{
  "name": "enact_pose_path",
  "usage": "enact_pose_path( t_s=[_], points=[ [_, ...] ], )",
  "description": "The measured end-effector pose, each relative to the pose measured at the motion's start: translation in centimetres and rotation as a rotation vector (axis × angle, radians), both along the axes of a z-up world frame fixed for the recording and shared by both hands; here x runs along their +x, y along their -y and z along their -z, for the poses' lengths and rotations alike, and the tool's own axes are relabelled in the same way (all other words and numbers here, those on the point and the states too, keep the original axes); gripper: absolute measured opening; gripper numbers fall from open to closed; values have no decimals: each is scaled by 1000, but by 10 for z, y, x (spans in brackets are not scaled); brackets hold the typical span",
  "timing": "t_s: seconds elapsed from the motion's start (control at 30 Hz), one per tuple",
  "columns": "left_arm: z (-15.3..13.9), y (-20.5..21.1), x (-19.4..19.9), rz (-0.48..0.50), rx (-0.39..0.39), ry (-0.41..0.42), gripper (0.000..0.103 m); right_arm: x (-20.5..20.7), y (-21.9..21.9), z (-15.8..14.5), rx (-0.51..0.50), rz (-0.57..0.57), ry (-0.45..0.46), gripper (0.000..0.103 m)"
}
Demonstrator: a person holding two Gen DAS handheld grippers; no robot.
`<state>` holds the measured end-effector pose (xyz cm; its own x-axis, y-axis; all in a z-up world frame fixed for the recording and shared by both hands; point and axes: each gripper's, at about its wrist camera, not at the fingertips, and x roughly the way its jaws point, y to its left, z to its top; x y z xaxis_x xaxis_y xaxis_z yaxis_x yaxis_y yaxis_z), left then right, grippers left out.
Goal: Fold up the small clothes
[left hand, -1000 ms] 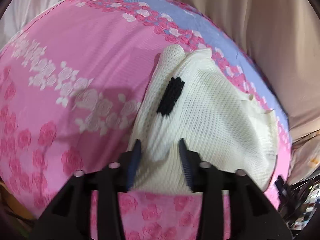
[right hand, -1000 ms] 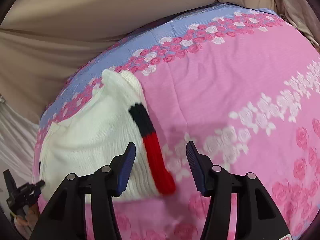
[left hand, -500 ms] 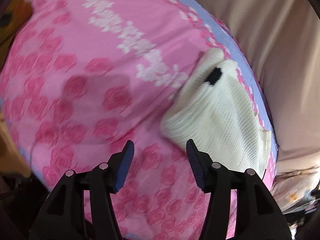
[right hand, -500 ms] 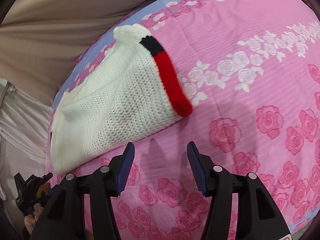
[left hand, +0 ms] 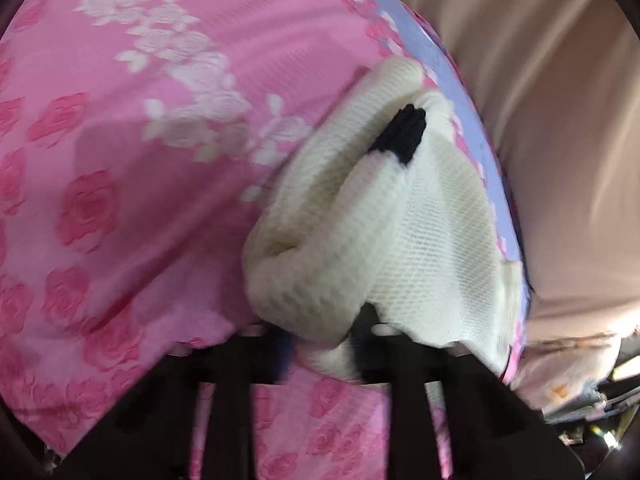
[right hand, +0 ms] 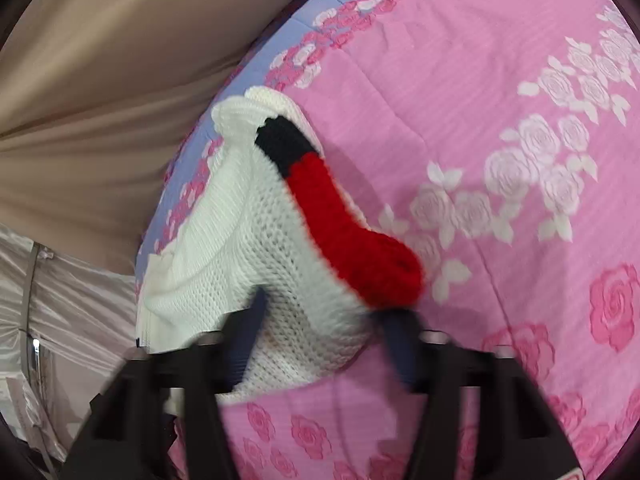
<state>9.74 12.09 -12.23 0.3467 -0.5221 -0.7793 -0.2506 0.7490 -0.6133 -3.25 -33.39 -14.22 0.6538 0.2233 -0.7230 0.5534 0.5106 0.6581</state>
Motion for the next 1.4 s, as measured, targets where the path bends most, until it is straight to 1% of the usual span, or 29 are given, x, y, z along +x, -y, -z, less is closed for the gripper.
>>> enact_pose_path(
  t_s=[0.07,0.13,0.2,0.27,0.4,0.47,0.53,0.57,0.6,0.67,0.7,0.73,0.77,0.8,0.83,0.9,1.0,1.03,1.07,1.1,1.13,1.17,1.2,1.23,1.27,1.3,1.33,1.37,1.4],
  points=[
    [-17,-10,-2,-7,-32,25,9,-5,1,-21,-3,14,63,9],
    [-38,-24,-7,-6,-66,48,8,-15,-4,-52,-71,-13,95,8],
    [-51,-36,-15,12,-85,40,8,-30,-10,-72,-124,-50,98,8],
    [-53,-43,-26,36,-62,14,8,-48,-16,-79,-150,-83,70,8],
    [-37,-56,-63,76,-21,-86,9,-98,-38,-65,-142,-139,-39,8],
    [-21,-61,-84,97,21,-141,10,-126,-52,-39,-141,-170,-121,9],
    [-9,-62,-98,110,77,-156,11,-138,-60,-9,-131,-206,-237,14],
    [-11,-63,-103,100,95,-145,12,-144,-58,-3,-138,-191,-293,17],
    [-24,-64,-103,88,108,-97,13,-149,-52,-7,-150,-159,-305,17],
    [-61,-60,-98,97,144,33,13,-152,-39,-31,-215,-98,-261,22],
    [-76,-56,-94,109,159,87,19,-148,-33,-48,-274,-81,-230,36],
    [-94,-47,-83,135,178,152,25,-138,-29,-64,-338,-83,-190,44],
    [-104,-37,-71,154,197,197,41,-125,-28,-75,-384,-101,-158,58],
    [-108,-31,-62,161,211,227,53,-103,-29,-85,-430,-143,-119,60],
    [-110,-18,-45,181,239,262,54,-85,-29,-89,-454,-177,-99,60],
    [-111,3,-18,208,290,267,54,-45,-38,-92,-500,-246,-87,60],
    [-130,23,6,193,280,309,56,5,-48,-84,-581,-323,-83,66],
    [-131,28,14,198,292,313,62,18,-49,-77,-596,-338,-93,66],
    [-130,34,19,204,325,301,78,29,-49,-69,-593,-350,-107,66],
    [-124,39,25,218,361,276,85,38,-49,-58,-582,-361,-125,66],
    [-109,47,34,245,383,253,85,40,-47,-50,-572,-360,-137,66],
    [-95,51,40,269,395,236,84,44,-46,-43,-551,-359,-143,65],
    [-71,57,49,301,430,191,62,46,-45,-37,-517,-363,-138,40],
    [-56,60,53,336,427,155,38,49,-44,-33,-463,-378,-126,16],
    [-39,65,59,392,390,107,6,49,-43,-35,-421,-374,-115,7],
    [-35,63,60,389,371,95,5,45,-41,-47,-385,-345,-64,7],
    [-41,55,58,353,326,117,5,36,-37,-68,-350,-311,18,7],
    [-51,49,55,331,306,154,5,29,-34,-86,-346,-286,72,7],
    [-67,40,50,298,322,207,5,22,-31,-102,-361,-256,117,7]
  ],
)
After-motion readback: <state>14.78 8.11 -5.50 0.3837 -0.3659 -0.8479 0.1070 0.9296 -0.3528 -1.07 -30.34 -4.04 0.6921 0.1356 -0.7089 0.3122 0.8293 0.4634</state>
